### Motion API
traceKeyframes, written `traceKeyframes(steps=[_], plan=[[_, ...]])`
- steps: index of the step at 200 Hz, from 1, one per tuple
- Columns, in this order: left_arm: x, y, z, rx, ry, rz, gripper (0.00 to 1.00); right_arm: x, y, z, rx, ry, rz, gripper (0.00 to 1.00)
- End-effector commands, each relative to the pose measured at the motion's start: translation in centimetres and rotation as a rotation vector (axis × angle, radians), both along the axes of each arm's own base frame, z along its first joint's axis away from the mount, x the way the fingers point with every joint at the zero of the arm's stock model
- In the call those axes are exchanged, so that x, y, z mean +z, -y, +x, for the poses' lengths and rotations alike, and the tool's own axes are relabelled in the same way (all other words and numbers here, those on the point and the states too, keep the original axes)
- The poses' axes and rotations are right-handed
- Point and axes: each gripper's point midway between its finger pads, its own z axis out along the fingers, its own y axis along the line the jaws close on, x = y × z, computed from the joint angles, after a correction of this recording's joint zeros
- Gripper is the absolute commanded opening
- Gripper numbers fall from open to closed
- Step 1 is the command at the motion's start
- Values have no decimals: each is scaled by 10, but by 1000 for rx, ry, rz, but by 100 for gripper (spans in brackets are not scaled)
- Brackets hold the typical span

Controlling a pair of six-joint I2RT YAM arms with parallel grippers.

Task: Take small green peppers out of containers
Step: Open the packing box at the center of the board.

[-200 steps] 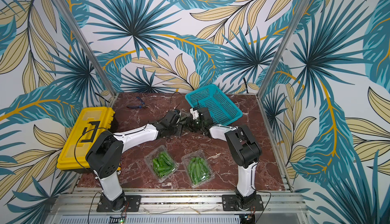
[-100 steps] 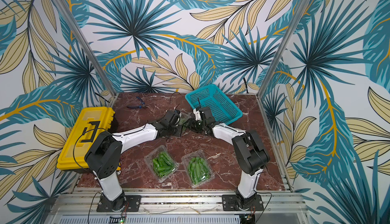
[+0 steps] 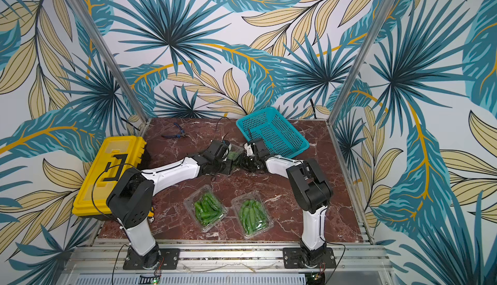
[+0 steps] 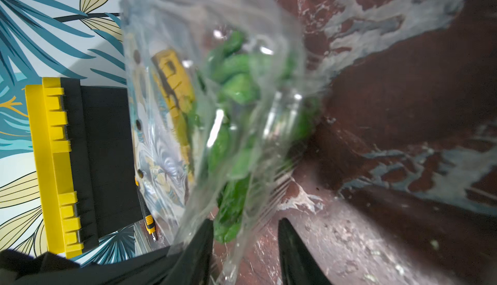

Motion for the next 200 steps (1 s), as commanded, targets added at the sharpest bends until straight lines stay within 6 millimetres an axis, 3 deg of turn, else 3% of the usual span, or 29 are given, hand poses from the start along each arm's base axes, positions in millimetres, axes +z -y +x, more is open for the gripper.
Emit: traceKeyframes(steps=[1, 79, 102, 140, 170, 180, 200], plan=[[43, 10, 7, 0, 45, -92, 0, -26, 14, -3, -63, -87, -84, 41], [66, -2, 12, 86, -45, -344, 0, -46, 39, -8, -132, -143, -223, 41], [66, -8, 11, 98, -60, -370, 0, -44, 42, -8, -141, -136, -235, 41], [88, -10, 15, 88, 4, -425, 0, -42, 44, -7, -146, -126, -247, 41], [95, -22, 20, 150, 46, -409, 0, -24, 39, -3, -129, -61, -217, 41], [98, -27, 22, 176, 72, -404, 13, -16, 39, -2, -127, -37, -215, 41], [107, -37, 25, 220, 121, -398, 23, -6, 39, -2, -120, -1, -228, 41]])
